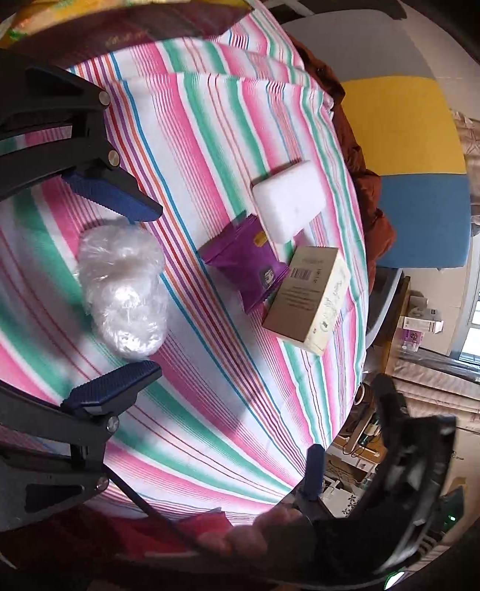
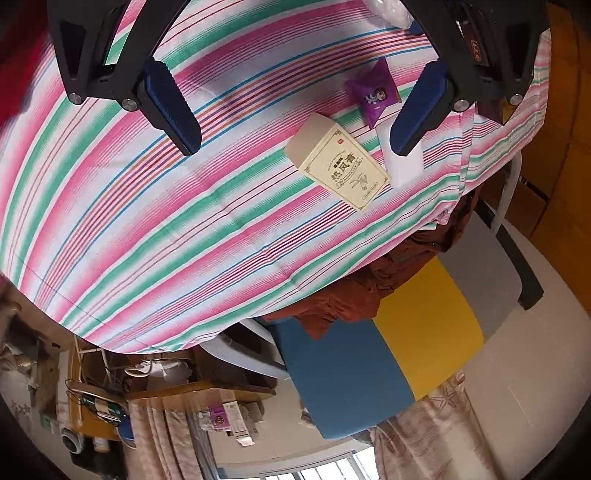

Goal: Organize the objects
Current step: 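Grasp the plastic-wrapped ball with the left tool while the right tool grasps the purple packet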

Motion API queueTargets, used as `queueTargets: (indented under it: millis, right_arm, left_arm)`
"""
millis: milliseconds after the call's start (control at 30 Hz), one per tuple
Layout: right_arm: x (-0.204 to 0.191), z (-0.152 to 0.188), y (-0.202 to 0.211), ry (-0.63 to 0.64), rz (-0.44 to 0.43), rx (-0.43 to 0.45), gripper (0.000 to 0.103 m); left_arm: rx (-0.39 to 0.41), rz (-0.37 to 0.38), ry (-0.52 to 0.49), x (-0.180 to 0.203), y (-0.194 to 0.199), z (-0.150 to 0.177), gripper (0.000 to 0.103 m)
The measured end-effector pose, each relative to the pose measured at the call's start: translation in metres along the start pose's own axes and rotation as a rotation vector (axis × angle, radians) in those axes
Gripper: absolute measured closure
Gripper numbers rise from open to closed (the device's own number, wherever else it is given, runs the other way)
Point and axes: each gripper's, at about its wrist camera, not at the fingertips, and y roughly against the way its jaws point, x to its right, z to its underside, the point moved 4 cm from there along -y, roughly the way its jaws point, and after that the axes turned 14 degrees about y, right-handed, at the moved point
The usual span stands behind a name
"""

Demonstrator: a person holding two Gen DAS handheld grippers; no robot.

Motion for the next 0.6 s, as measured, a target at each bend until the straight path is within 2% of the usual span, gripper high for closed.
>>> queueTargets:
  millis: [67, 200, 300, 400, 467, 600]
  right_arm:
    - [-0.006, 0.000, 0.000, 0.030, -0.004, 0.001, 0.000]
    - [-0.018, 0.000, -0.001, 0.085, -0.020, 0.005, 0.000]
    - [-0.027, 0.001, -0.003, 0.120, -0.068, 0.003, 0.000]
    - [-0.039, 0.004, -0.006, 0.153, -0.136, -0.012, 0.000]
    - [-0.053, 0.009, -0.011, 0.197, -0.188, -0.040, 0.000]
    - [-0.079, 0.022, -0.023, 0.313, -0.223, -0.108, 0.004]
  left_arm:
    - [-0.010, -0.007, 0.013, -0.004, -0.005, 0.003, 0.033]
    - [0.022, -0.001, -0.007, -0.006, -0.001, 0.008, 0.036]
    - [0.032, -0.010, -0.016, -0.007, 0.004, 0.015, 0.037]
    - [0.048, -0.038, -0.072, -0.005, 0.012, 0.031, 0.037]
    - [0.066, -0.046, -0.098, -0.005, 0.017, 0.041, 0.037]
    - [0.079, -0.026, -0.087, -0.008, 0.022, 0.045, 0.037]
